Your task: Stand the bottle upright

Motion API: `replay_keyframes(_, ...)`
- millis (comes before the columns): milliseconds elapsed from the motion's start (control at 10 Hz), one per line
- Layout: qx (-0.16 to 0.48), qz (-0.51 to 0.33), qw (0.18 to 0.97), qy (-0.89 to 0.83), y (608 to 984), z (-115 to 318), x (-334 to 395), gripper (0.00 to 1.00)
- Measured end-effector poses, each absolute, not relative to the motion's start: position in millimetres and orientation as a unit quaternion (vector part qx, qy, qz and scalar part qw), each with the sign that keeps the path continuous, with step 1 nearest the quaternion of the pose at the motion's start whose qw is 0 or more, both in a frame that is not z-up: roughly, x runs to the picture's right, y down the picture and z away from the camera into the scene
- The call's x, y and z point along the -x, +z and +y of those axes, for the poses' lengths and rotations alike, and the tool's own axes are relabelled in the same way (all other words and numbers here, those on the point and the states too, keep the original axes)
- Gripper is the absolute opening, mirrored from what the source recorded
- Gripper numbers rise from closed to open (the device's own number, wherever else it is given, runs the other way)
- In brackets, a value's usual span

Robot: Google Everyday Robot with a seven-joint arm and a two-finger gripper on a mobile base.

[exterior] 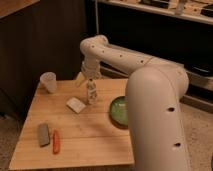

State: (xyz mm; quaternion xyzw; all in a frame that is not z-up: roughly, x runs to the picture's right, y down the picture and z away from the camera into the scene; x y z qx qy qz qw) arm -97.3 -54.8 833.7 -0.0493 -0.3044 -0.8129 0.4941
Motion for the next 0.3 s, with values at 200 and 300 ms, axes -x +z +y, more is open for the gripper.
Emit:
replay_keyframes(200,0.064,-0.315,0.502,-0.803,834.5,-56.9,93.9,0.80)
replay_keyframes(300,0.058,-0.314,0.499,-0.805,831.5,-54.1,94.7,0.80)
